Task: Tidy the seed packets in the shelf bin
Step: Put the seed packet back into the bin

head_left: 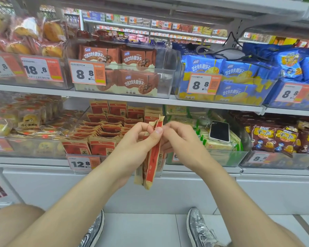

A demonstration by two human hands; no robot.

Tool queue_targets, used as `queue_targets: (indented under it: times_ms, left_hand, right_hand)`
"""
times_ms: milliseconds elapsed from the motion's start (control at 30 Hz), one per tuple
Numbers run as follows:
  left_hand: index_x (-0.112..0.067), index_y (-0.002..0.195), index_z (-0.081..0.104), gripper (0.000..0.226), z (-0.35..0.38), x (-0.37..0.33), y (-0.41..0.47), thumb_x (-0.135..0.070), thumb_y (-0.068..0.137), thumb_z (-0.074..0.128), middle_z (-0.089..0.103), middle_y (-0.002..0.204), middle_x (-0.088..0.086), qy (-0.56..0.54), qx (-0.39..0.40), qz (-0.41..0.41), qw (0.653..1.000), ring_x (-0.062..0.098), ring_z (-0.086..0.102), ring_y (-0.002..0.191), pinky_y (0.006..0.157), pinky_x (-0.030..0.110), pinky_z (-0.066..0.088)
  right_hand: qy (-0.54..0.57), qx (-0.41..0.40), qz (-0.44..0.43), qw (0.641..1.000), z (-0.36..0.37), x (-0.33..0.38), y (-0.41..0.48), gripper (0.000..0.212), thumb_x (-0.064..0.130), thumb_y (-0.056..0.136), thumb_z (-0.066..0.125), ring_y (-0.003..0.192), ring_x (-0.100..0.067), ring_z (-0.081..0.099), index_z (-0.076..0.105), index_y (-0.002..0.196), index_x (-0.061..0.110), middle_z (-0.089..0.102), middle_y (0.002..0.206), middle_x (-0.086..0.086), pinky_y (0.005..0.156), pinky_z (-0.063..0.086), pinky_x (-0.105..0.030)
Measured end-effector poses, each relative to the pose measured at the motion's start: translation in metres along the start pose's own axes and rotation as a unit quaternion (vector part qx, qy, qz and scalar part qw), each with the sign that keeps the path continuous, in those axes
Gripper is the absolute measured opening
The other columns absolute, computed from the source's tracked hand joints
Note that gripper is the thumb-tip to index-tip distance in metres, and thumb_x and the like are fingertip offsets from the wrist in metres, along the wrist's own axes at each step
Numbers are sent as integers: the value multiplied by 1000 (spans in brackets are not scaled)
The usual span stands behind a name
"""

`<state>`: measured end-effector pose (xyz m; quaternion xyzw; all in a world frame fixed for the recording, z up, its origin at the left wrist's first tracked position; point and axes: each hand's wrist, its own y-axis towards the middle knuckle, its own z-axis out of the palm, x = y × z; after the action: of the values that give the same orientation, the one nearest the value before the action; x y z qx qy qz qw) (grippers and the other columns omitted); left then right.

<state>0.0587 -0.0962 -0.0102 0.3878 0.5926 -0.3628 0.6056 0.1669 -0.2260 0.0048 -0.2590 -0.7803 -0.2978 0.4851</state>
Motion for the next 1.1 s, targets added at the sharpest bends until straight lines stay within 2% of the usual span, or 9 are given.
queue_targets:
  times_ms: [133,333,433,533,633,733,833,933,1100]
  left_hand:
    - [-23,105,66,26,-2,-3,-1,-49,102,67,77,110,0,35,16,-10,999,24,76,106,95,45,61]
    - [-17,102,65,20,-6,-1,4,-31,111,56,74,122,23,-38,53,-60,996,38,72,113,93,45,53]
    - [-8,97,61,22,-11,-4,18,-18,113,49,77,77,0,-15,54,-56,997,19,71,79,65,23,56]
    - [-15,89,58,20,-12,-4,24,-16,108,52,70,62,-10,8,65,-32,997,6,70,60,55,17,55]
    - [-18,90,67,20,-6,-9,11,-33,102,59,76,80,-1,-55,84,-48,994,17,74,76,66,24,60]
    - [-16,121,68,33,-1,-12,-8,-43,112,51,80,114,7,-11,147,-39,988,25,79,106,96,45,63]
    - [-12,117,63,22,1,-10,-11,-31,113,52,81,107,9,72,107,7,992,27,80,99,91,48,64]
    - [-12,105,59,17,-1,-10,-10,-25,114,52,81,103,14,8,46,-26,999,29,79,90,78,42,61]
    - [-16,107,58,13,-2,-12,-9,-26,113,53,80,110,19,-40,37,-60,997,33,78,92,92,59,58]
  right_hand:
    - [38,-46,-28,998,-1,-2,3,26,21,110,58,81,-28,79,72,89,14,79,83,-9,78,66,-42]
    - [103,-22,-24,994,-2,-2,1,21,9,110,55,78,-24,78,69,96,5,79,86,-14,72,61,-28]
    - [93,-38,-63,993,-4,-2,1,13,12,109,58,86,-24,77,69,116,11,77,98,-15,78,61,-28]
    - [14,-38,-89,995,-8,-1,0,24,25,107,64,102,-7,67,69,130,30,67,120,-9,85,53,-15]
    - [24,-40,-72,996,-9,0,0,11,25,105,68,94,-6,67,78,102,22,73,110,-2,82,52,-18]
    - [14,-75,-88,993,-14,-3,1,12,17,101,72,77,-10,68,77,90,17,76,84,2,73,57,-27]
    - [-39,-82,-111,990,-15,-4,0,14,13,101,72,86,-6,74,83,98,21,81,90,8,79,59,-24]
    - [17,-103,-90,990,-18,-4,1,24,6,104,64,94,-14,77,81,115,19,82,100,3,81,63,-29]
    - [108,-124,-7,986,-24,-2,0,17,8,105,66,78,-14,77,77,116,15,79,83,-13,66,61,-28]
